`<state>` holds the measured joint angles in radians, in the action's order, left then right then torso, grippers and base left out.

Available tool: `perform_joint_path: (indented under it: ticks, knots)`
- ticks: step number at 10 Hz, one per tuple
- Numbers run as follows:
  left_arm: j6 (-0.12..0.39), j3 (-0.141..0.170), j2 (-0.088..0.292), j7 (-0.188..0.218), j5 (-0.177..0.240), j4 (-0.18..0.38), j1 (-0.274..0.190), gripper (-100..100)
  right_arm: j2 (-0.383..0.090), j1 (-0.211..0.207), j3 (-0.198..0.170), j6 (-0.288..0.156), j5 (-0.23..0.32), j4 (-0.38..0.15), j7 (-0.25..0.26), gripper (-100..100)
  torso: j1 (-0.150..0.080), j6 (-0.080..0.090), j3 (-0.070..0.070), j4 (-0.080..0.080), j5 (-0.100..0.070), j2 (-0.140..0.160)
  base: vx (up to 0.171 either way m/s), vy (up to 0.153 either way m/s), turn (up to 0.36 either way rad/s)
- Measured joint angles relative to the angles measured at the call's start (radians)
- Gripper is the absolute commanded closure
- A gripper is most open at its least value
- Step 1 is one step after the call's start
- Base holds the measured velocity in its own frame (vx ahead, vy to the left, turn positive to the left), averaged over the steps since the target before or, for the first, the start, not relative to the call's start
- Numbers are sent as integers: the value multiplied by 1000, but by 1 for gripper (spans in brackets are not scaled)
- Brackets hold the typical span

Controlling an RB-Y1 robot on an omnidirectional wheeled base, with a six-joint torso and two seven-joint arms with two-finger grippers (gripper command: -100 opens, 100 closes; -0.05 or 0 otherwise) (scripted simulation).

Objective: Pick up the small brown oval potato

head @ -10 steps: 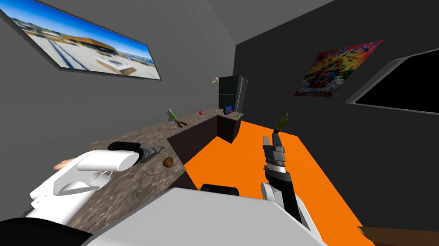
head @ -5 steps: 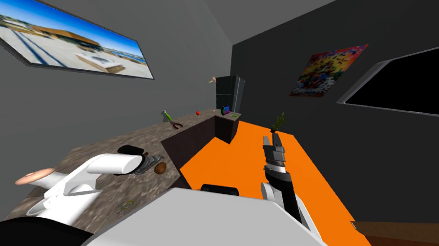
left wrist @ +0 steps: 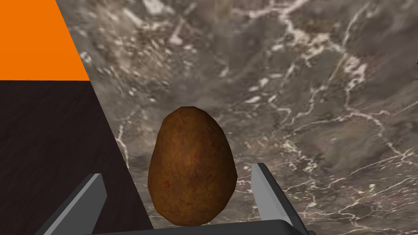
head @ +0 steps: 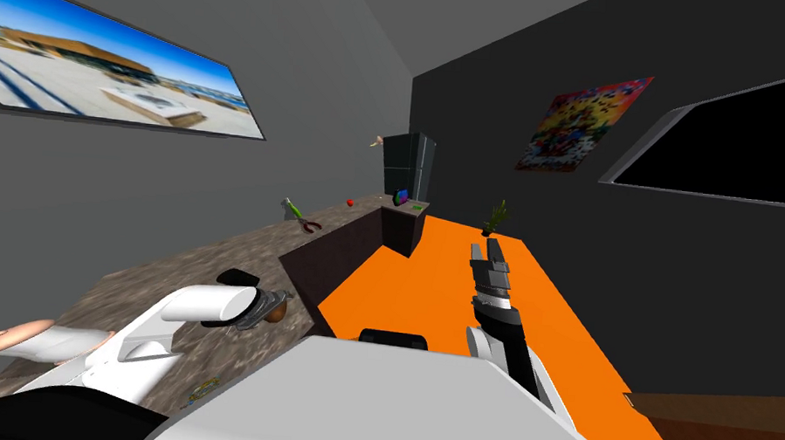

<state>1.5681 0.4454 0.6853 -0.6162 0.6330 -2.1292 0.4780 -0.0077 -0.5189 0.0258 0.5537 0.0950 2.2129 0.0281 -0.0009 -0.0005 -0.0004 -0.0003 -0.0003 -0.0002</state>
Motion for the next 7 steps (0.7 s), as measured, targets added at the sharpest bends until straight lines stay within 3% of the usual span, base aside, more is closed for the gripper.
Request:
perform_joint_path:
  ticks: [3, 4, 7]
  knots:
    - [-47, -29, -11, -3, -27, 55, -9, -100, 0, 0, 0, 0, 0, 0, 0, 0, 2, 0, 1, 1, 0, 2, -14, 13, -39]
    - [-51, -30, -12, -3, -28, 57, -9, 100, 0, 0, 0, 0, 0, 0, 0, 0, 1, 0, 1, 0, 0, 2, -3, 3, 18]
    - [-51, -30, -11, -4, -28, 56, -9, 100, 0, 0, 0, 0, 0, 0, 0, 0, 0, 0, 1, 0, 0, 1, 0, 0, -5]
